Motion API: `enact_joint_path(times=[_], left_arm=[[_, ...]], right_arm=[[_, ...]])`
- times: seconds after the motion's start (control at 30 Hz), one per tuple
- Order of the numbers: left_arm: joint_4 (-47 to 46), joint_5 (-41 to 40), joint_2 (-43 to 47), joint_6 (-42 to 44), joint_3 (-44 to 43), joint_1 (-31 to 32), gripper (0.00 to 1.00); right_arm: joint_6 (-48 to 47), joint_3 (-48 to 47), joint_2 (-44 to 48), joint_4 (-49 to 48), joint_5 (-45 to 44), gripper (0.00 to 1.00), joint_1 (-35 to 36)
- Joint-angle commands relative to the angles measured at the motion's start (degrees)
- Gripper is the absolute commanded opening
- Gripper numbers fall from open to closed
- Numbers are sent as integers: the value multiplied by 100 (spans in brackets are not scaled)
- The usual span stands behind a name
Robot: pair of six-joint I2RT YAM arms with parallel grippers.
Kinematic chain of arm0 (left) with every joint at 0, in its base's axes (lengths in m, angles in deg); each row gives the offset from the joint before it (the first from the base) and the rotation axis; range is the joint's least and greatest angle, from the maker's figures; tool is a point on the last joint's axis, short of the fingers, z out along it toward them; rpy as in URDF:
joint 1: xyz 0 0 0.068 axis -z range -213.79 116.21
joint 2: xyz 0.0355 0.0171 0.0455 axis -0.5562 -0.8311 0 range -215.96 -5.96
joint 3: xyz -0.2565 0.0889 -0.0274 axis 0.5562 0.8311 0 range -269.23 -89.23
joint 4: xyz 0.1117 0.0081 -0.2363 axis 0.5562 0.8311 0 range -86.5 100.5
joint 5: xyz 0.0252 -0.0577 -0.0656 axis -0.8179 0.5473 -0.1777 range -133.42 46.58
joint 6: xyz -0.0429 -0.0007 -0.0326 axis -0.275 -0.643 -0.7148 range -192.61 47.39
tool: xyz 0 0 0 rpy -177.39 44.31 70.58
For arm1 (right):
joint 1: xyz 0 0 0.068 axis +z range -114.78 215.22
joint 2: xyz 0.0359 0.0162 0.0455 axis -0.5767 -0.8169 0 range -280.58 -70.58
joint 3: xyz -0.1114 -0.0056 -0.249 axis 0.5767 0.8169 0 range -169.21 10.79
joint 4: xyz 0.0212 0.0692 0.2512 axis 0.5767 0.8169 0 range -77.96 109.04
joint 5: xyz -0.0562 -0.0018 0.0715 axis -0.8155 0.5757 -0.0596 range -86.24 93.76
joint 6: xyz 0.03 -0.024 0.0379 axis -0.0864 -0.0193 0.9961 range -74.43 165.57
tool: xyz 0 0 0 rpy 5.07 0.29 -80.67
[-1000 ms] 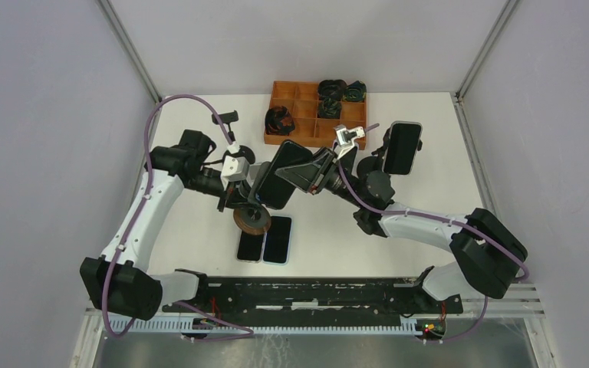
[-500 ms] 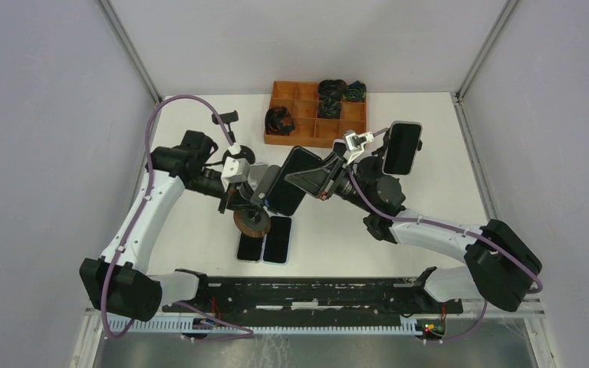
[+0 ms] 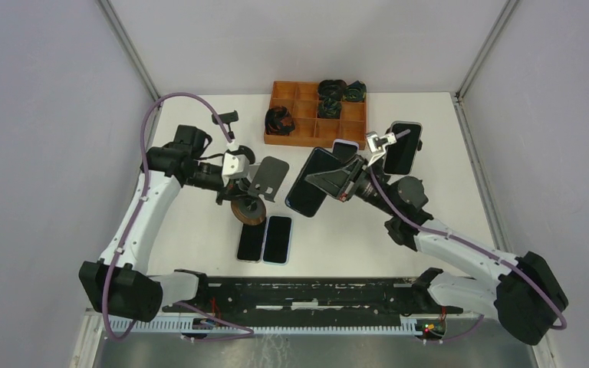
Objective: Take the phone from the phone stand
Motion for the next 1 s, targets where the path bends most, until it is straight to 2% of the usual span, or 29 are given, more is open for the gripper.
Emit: enact_joint_path(times=[0.0,0.13,0.27,0.43,0.63,0.8,0.83,0.9,0.97], left_arm=[[-590,-286,185,-380,-189,-173,2],[-683,-234,155,-489,-263,-230,2],[-724,-106,73,-627,-384,-230,2],[-733,-54,90,-788,-485,-230,2],[-664,-86,185,-796,-489,-230,2],[-638,-47,213,-792,-505,-230,2],[-634,-41,212,-792,-503,-230,2],[-639,-25,212,-782,-502,-230,2],[-636,-15,201,-782,-505,-230,2]], right_arm=[[-440,90,687,968,280,0,-138],[-811,182,778,2269,461,0,-138],[-853,465,326,2846,698,0,-130],[-727,744,-545,2601,605,0,12],[-839,336,-1729,2669,471,0,291],[-989,144,-2197,2908,-8,0,396],[-982,114,-2250,2945,-92,3,410],[-1036,56,-2329,3043,-266,28,464],[-1163,-15,-2342,3339,-549,47,512]])
